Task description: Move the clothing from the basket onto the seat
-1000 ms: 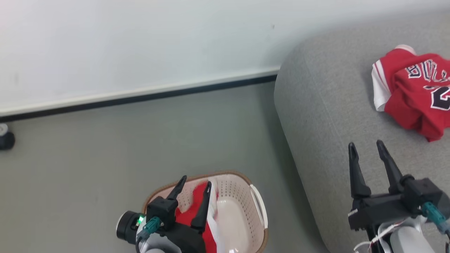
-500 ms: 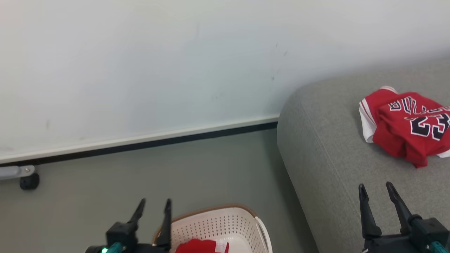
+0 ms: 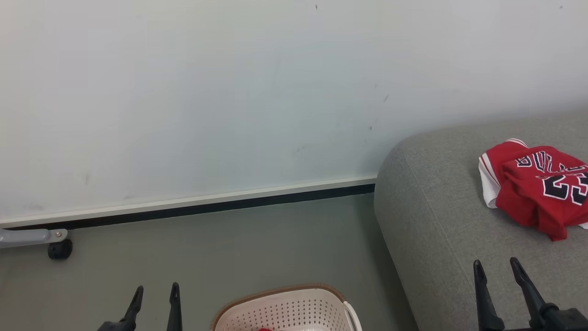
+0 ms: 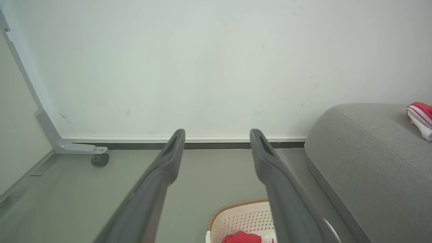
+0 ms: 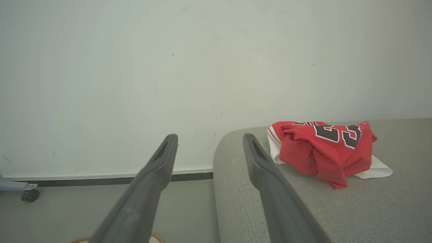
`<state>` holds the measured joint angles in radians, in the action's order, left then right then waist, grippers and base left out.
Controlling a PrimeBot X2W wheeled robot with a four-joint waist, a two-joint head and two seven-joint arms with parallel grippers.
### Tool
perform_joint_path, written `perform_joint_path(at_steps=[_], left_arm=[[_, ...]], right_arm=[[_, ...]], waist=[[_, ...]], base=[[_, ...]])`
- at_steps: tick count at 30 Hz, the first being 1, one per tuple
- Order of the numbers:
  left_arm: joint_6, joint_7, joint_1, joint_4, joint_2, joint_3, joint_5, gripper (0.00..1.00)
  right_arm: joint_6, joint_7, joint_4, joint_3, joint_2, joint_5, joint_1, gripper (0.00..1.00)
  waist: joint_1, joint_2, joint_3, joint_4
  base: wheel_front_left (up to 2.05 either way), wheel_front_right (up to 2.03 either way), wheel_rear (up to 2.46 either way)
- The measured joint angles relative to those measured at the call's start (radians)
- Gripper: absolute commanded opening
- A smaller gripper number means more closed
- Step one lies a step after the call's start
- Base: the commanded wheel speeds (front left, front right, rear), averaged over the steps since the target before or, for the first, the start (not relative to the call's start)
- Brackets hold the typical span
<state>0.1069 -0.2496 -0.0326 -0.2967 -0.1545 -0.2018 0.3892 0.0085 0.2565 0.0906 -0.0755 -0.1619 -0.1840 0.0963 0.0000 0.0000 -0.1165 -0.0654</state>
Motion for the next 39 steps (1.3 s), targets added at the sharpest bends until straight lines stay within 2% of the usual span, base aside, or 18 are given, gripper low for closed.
perform_joint_path(at_steps=[7, 30, 39], left_arm=[[0.007, 0.0, -0.045, 0.036, -0.005, 0.019, -0.006, 1.0], [0.009, 0.0, -0.054, 0.097, 0.007, 0.043, -0.031, 1.0], [0.014, 0.0, -0.052, 0.108, 0.012, 0.008, -0.051, 1.0]], right_arm=[[-0.009, 0.0, -0.03, -0.001, -0.001, 0.005, 0.047, 1.0], [-0.007, -0.001, -0.036, 0.008, -0.009, -0.002, 0.012, 1.0], [-0.007, -0.001, -0.047, 0.008, -0.008, -0.003, -0.004, 1.0]], waist=[[-0.0001, 0.0, 0.006, 0.001], [0.0001, 0.0001, 0.045, 0.006], [0.0001, 0.0001, 0.082, 0.006]], base=[[0.0, 0.0, 0.0], [0.0, 0.0, 0.0], [0.0, 0.0, 0.0]])
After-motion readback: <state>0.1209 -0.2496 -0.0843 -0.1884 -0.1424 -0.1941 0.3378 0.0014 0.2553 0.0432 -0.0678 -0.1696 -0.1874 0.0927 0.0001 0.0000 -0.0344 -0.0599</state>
